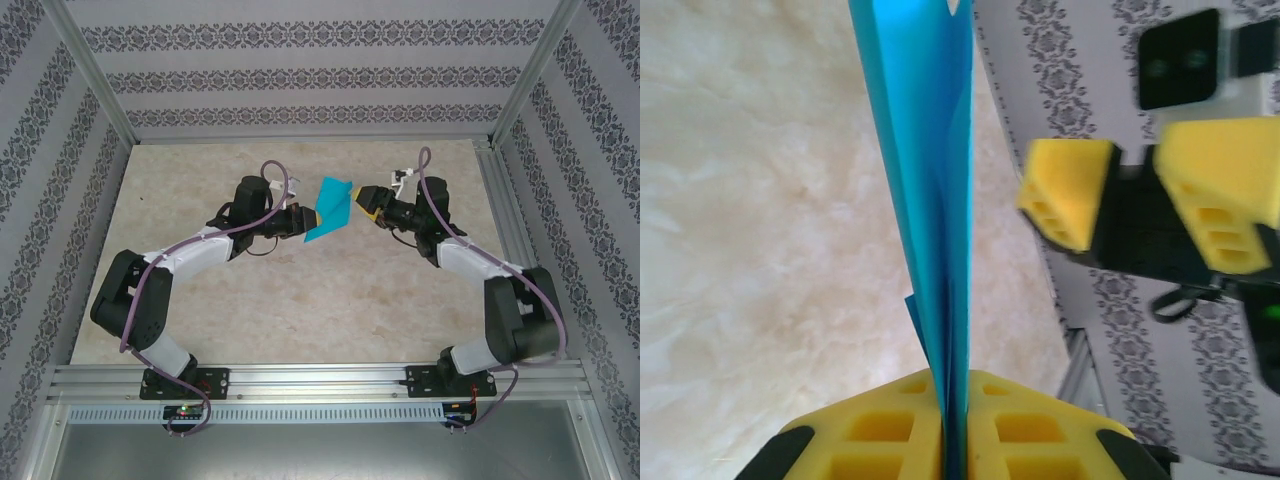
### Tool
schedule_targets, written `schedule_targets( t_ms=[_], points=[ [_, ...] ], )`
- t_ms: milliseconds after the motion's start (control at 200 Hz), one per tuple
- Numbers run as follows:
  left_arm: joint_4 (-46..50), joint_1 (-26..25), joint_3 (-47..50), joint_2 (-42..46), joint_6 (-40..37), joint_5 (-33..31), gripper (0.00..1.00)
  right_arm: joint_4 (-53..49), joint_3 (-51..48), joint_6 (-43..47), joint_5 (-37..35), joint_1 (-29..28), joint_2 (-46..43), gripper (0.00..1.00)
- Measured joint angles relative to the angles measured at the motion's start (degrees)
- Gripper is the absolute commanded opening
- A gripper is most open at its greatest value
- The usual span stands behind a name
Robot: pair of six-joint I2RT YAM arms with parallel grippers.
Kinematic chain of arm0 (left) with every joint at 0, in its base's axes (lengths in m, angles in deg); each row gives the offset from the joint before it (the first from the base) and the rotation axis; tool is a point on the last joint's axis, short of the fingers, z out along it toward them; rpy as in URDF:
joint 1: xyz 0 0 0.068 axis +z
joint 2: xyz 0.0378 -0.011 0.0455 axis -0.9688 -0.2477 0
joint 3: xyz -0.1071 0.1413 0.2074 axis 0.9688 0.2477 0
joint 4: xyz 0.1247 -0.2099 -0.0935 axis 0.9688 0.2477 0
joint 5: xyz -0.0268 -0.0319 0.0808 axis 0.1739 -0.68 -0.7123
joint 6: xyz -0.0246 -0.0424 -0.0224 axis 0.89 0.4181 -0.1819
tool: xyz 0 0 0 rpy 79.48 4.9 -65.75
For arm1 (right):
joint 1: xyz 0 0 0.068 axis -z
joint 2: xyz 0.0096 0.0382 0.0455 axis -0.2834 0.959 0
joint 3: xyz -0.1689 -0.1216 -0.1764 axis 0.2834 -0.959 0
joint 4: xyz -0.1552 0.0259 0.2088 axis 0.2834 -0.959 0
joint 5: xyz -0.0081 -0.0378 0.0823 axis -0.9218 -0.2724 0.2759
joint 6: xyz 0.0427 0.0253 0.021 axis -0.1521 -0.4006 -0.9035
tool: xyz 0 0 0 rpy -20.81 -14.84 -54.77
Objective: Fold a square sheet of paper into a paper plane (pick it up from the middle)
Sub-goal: Turn over the paper at the center of the table.
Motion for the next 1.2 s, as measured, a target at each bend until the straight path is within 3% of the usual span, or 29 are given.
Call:
schedule_targets(
  t_ms=[300,619,794,994,1199],
  points=[
    [22.05,-0.42,-8.76,-0.46,-13.7,-18.58,0.11,-20.79,0.09,12.37,-15.78,0.17,-7.89,0.81],
    [42.84,-7.72,-21.88,-6.36,-25.51,-52.59,0.11,-26.62,-1.11,14.53,-25.51,1.2,-12.17,0.83],
    [49.64,-10.54,-26.4,-11.34,-28.39,-66.93,0.11,-28.04,-2.43,14.19,-28.46,2.1,-12.33,0.83],
    [55.15,-13.25,-31.1,-18.75,-30.12,-78.6,0.12,-29.33,-3.3,13.68,-31.23,2.78,-12.81,0.83],
    [57.53,-16.15,-34.4,-24.87,-30.82,-81.83,0.13,-29.53,-4.63,12.35,-33.14,3.96,-13.38,0.83]
  ],
)
